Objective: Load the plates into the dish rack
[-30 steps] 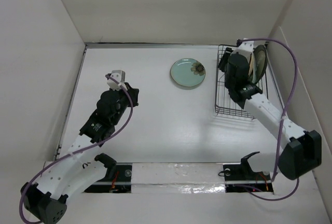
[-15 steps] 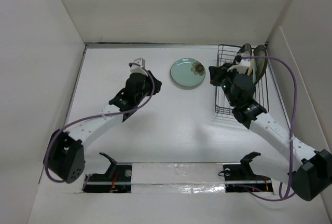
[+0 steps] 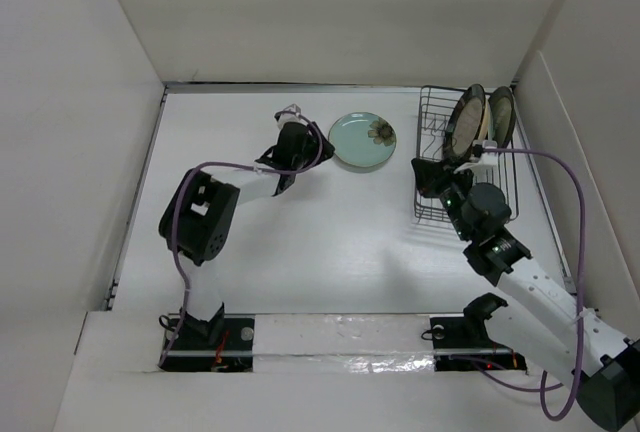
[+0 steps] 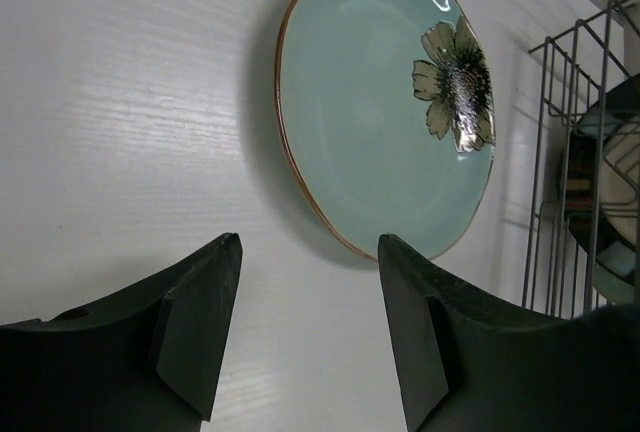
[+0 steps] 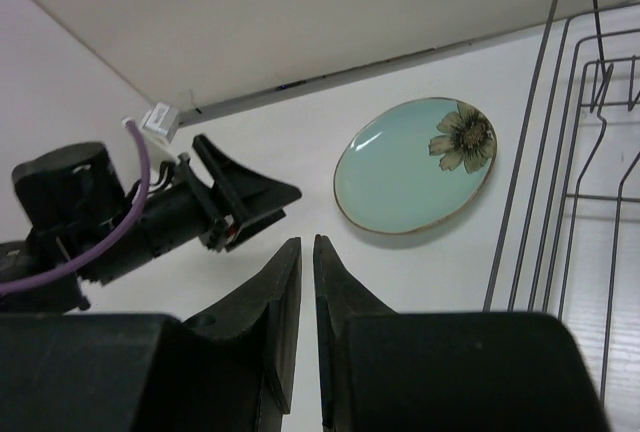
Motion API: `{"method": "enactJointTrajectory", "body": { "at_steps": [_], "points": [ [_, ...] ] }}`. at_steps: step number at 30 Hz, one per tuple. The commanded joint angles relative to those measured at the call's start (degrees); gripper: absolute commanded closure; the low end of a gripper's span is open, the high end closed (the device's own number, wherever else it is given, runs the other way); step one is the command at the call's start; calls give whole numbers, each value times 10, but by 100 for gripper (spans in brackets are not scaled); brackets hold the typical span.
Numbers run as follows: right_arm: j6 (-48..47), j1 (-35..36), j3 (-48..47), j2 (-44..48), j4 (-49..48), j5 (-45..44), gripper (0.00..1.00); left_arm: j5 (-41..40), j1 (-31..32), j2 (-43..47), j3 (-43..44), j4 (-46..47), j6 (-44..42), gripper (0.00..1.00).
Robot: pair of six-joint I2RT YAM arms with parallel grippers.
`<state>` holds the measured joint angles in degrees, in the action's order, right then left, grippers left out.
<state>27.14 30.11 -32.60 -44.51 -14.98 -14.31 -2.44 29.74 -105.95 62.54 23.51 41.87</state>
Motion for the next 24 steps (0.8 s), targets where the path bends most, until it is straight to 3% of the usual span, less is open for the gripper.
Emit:
{"method": "enactJointTrajectory", "body": {
  "at_steps": [1, 9, 17, 23, 24],
  "points": [
    [16, 6, 10, 7, -33, 22, 84, 39, -6, -39, 67, 29, 18, 46],
    [43, 11, 43, 3, -80, 38, 84, 30, -6, -164, 201, -40, 33, 45],
    [50, 11, 50, -8, -91, 47, 84, 45, -11, -221, 237, -54, 50, 54],
    [52, 11, 53, -15, -96, 47, 84, 61, -11, -245, 232, -22, 72, 68],
    [51, 11, 54, -15, -95, 46, 84, 62, -11, -246, 229, -5, 72, 79]
  ]
}}
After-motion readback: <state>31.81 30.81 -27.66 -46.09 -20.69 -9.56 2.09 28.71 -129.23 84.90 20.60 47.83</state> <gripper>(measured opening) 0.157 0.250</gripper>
